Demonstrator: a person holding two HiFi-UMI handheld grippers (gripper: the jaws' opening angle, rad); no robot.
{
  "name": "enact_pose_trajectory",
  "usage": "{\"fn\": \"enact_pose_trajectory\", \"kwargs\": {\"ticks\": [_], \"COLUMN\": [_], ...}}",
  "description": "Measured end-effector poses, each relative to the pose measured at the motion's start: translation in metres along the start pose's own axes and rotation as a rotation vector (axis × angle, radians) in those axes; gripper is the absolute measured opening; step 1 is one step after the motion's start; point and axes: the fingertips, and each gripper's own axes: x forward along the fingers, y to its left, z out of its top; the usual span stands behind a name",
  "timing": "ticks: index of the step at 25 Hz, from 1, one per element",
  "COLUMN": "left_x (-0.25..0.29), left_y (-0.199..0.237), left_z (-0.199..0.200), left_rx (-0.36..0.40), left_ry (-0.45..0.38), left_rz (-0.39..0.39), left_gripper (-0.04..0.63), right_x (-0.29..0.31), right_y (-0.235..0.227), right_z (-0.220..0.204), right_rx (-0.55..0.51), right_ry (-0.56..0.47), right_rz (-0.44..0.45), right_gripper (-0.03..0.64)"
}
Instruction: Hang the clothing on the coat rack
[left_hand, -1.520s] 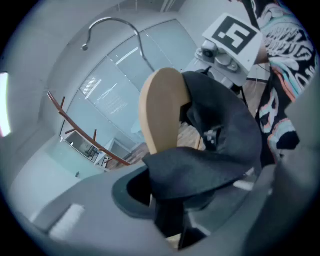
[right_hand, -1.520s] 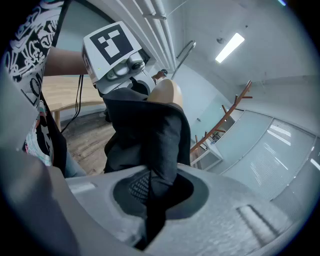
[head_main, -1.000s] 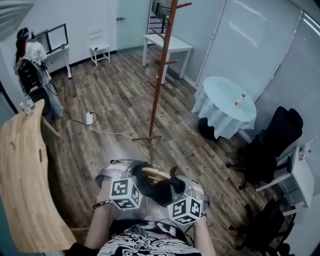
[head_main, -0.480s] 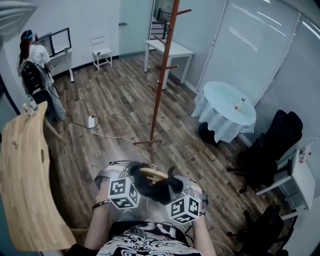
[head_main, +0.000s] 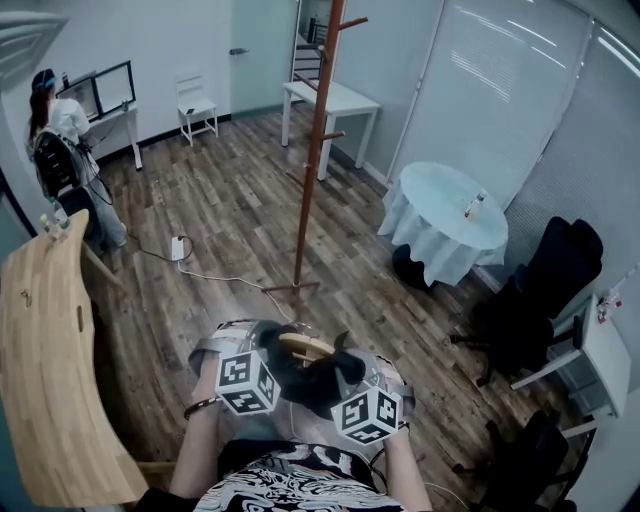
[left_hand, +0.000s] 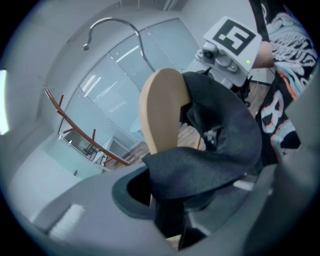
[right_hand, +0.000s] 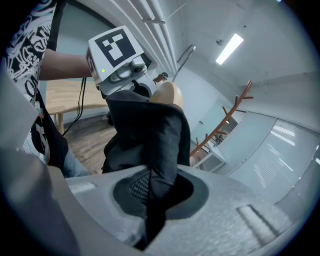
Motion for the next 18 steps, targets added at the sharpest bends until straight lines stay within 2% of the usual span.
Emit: {"fn": "enact_pose_trajectory", "kwargs": {"ticks": [8,18], "left_x": [0.033,0.096], "left_y": [0.018,0.104], "left_z": [-0.007,-0.026], "left_rx": [-0.016,0.007], "left_ry": [0.005,-0.002], "left_rz": [-0.020,-0.019], "left_gripper": [0.086,0.086], "right_x": [0.033,0.118], "right_y": [-0.021,-0.084], "right_z": [-0.010,-0.001], "right_rx": [-0.006,0.000], "right_ry": [0.010,0.022], "right_rz": [0.029,0.027], "right_gripper": [0.023,0.023]}}
